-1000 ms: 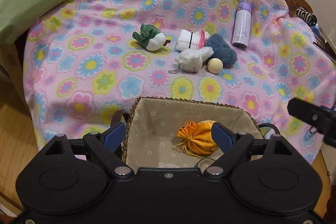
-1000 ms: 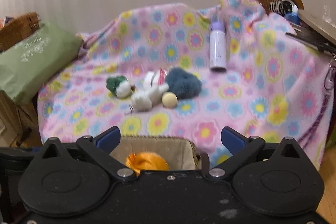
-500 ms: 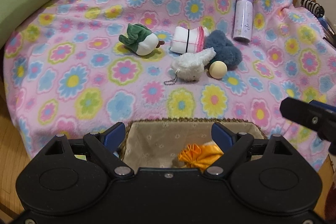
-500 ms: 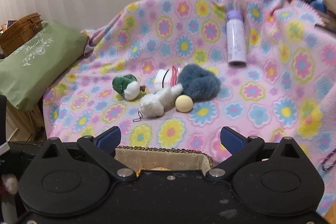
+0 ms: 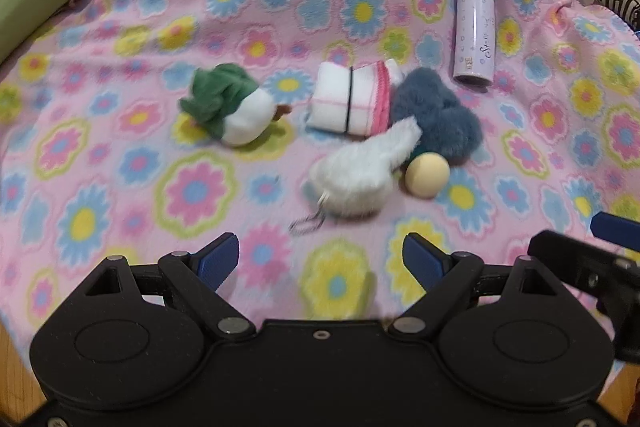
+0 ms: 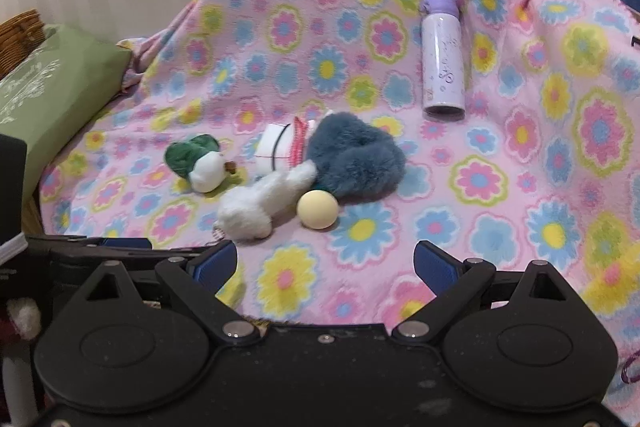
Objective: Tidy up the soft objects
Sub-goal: 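Move both open tools back over the remaining toys, then close the right tool on the cream ball head of the green-stemmed roller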
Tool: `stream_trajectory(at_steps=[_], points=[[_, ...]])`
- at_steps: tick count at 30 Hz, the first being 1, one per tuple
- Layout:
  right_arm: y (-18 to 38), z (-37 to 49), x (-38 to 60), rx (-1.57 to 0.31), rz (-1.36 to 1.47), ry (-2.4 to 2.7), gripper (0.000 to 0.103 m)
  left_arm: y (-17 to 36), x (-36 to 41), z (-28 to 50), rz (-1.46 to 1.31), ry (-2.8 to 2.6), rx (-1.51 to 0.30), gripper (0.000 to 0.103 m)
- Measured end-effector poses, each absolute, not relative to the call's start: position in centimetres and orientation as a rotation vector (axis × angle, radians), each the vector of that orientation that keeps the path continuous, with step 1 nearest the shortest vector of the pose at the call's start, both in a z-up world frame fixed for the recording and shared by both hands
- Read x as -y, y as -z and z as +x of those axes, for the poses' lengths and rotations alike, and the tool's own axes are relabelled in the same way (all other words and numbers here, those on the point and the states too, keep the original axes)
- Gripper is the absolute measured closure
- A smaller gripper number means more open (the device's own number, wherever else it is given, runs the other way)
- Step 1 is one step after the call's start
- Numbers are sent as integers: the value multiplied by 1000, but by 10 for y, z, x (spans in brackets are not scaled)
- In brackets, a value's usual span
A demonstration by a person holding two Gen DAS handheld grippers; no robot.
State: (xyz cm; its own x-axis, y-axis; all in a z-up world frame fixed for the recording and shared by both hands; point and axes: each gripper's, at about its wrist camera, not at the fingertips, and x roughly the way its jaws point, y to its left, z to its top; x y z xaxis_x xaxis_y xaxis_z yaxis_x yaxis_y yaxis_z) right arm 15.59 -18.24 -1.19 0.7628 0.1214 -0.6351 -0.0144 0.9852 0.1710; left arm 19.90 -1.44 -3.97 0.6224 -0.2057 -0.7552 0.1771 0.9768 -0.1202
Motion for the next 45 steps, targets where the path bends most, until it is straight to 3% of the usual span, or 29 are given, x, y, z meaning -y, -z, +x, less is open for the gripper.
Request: stream_trajectory(at_steps=[9,18,27,34,41,44,45], points=[[18,179,190,-727,161,-49,7,53,30,243,-9,189,-888,18],[29,198,185,-775,141,-47,7,49,-32,271,-109,8,-868,12],[39,227,165,-802,82,-78,8,57,-74,291,-169,-102,-912,15],[56,258,151,-842,59,-94,35,69,-75,277,-169,-73,-953,15],[66,276,147,-849,75,-79,41,60,-78,270,-172,-18,-910,15],[69,280,146,-846,80,-75,52,53,-74,268,-166,9,-882,15],[70,281,145,-848,80,-76,61,52,-71,268,-164,17,-875,15]])
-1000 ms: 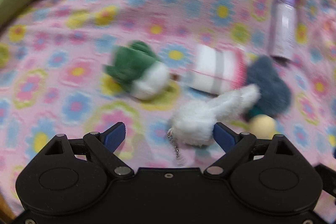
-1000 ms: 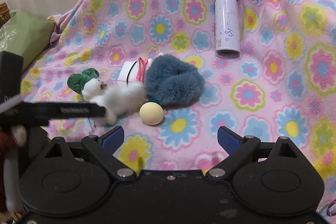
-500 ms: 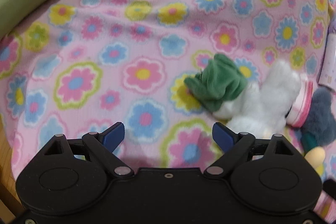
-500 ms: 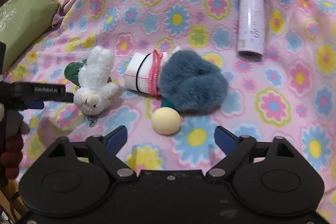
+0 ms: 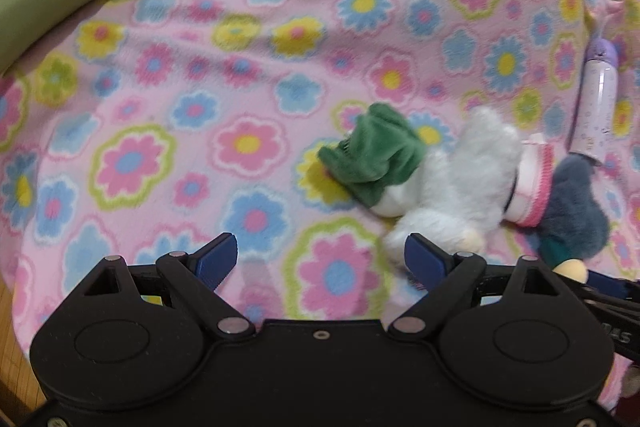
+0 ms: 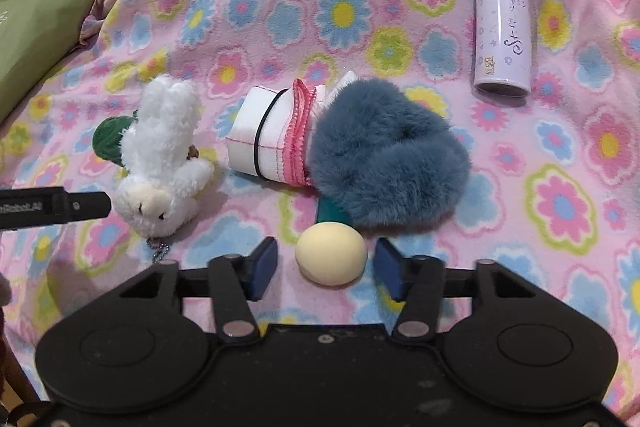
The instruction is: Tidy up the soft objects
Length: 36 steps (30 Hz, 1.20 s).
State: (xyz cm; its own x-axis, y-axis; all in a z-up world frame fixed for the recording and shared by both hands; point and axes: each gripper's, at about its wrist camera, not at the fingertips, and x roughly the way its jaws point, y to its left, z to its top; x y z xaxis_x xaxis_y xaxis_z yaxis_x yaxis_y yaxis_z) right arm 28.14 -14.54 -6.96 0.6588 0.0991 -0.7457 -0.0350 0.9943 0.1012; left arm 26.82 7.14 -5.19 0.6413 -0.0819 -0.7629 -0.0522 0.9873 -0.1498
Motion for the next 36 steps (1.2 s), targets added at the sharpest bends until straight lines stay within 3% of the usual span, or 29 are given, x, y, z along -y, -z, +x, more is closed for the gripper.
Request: stream_trajectory(at_steps=[1,29,36], points=[[70,282,146,-852,82,-76,65,50,-69,268,-161,31,-866,15],[70,252,184,-867,109,-31,65,65,31,306,78,173,-801,12],[73,255,181,-868,102,-19,57,66,35,306,77,177,-790,11]])
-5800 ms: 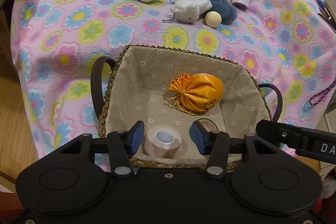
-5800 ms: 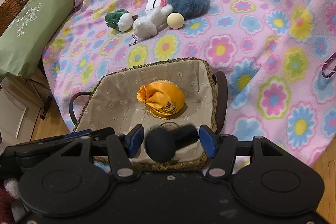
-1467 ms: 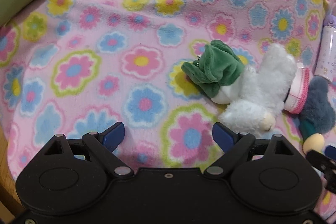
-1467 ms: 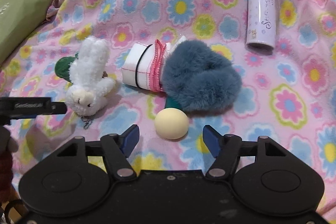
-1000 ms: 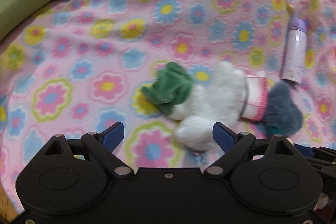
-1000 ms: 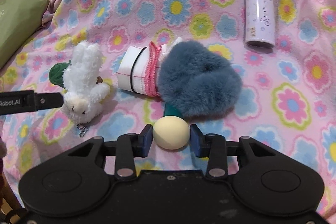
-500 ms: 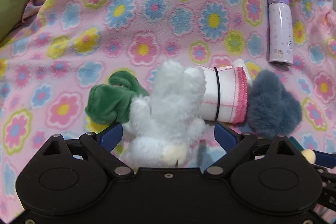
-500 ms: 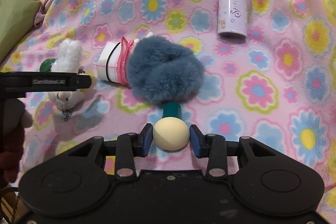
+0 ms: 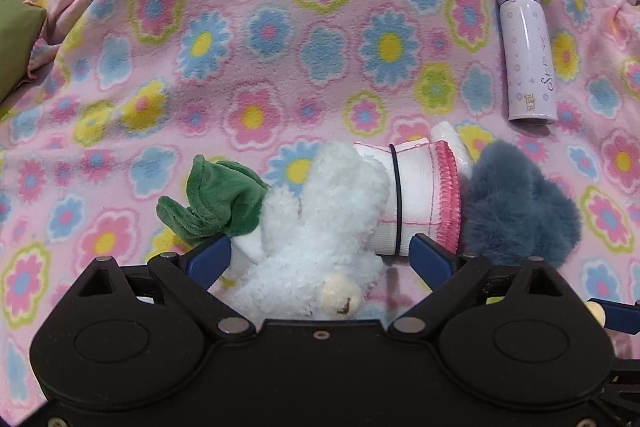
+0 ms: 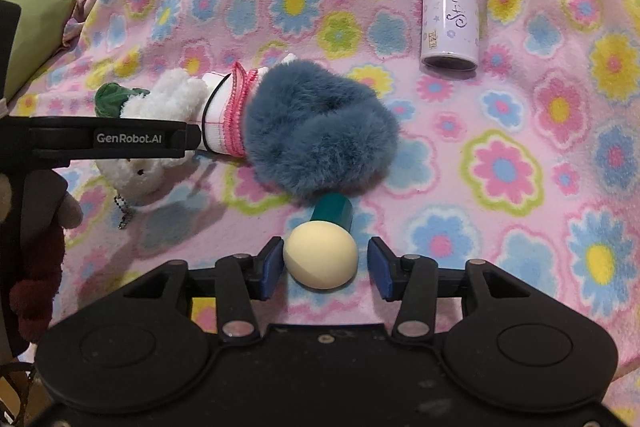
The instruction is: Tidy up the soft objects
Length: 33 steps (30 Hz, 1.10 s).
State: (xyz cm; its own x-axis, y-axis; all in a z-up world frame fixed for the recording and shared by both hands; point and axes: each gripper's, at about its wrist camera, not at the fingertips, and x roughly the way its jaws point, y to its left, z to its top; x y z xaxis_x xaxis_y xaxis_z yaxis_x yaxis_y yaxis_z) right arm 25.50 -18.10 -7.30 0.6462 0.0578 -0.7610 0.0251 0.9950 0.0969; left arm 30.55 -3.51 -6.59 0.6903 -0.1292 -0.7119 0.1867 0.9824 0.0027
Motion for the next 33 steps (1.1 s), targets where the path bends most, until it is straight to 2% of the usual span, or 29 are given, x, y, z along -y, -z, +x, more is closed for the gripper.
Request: stream_trajectory(at_steps=[6,10,18,20,21,22,28,33], points=[[67,254,196,-850,134,3,57,69,34,304,100,166,-796,11],[59,252,210,-823,98,34,48,73,22,303,47,168,-841,11],[55,251,229,-800,116,116,47,84,-1,310,-106,127,-905,12],[55,250,229,-797,123,117,47,84,0,310,-114,141,-907,27],[55,250,229,-795,123,118,46,83,1,310,-122,163,-919,42],[54,249,228,-792,123,118,46,82,1,311,-142,189,-934,51],[52,244,227,-786,135,114,46,70,-13,297,-296,323,-982,51],[49,238,224,-785,126,85,46,76,-28,286,-335,396,-1100,51]])
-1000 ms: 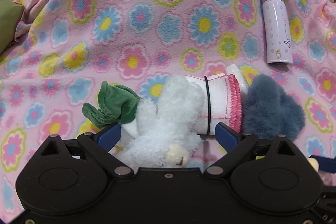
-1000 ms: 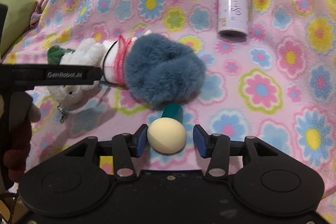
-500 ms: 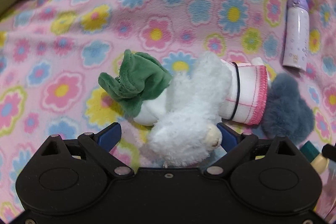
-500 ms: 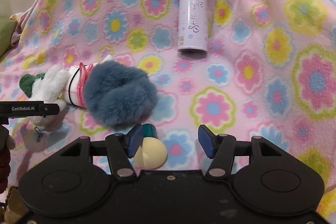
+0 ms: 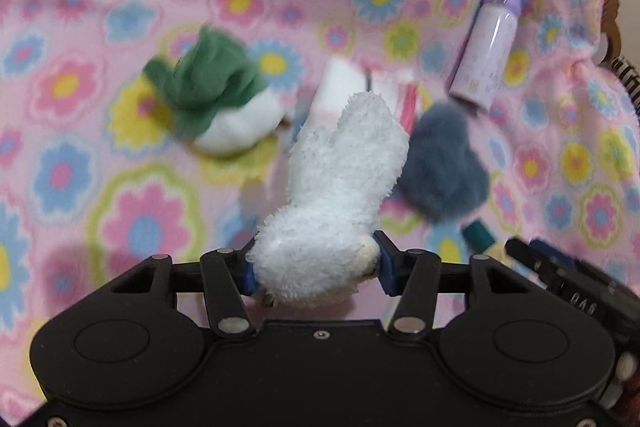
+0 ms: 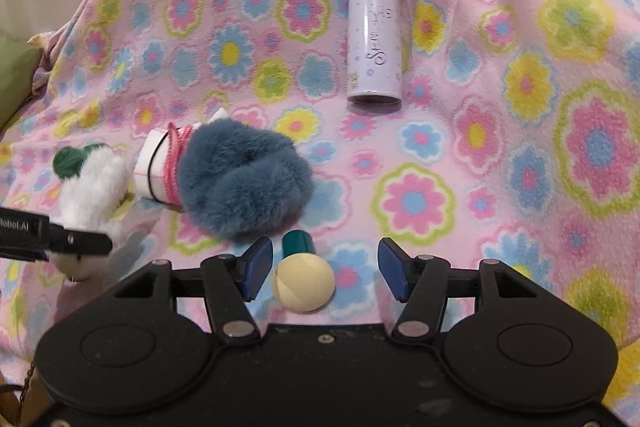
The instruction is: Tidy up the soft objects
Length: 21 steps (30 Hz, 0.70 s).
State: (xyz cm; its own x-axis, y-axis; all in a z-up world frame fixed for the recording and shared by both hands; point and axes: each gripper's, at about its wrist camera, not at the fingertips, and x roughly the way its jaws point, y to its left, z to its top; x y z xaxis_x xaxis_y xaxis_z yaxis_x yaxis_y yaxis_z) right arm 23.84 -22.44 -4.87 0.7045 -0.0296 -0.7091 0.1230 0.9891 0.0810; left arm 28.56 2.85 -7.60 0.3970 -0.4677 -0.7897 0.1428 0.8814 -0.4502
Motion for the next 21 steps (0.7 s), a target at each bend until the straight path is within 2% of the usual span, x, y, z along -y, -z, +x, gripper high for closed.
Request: stream_trajectory(at_steps=[8,15,21], points=[[60,236,215,-845,19,71,45,85,-45,289,-392,378,-1114,49],[49,232,222,-792,-83,176,45,79,-52,289,-364,325,-1077,35],[49,236,229,-793,-27,244,44,66,-68,285,-289,174,-982,32]])
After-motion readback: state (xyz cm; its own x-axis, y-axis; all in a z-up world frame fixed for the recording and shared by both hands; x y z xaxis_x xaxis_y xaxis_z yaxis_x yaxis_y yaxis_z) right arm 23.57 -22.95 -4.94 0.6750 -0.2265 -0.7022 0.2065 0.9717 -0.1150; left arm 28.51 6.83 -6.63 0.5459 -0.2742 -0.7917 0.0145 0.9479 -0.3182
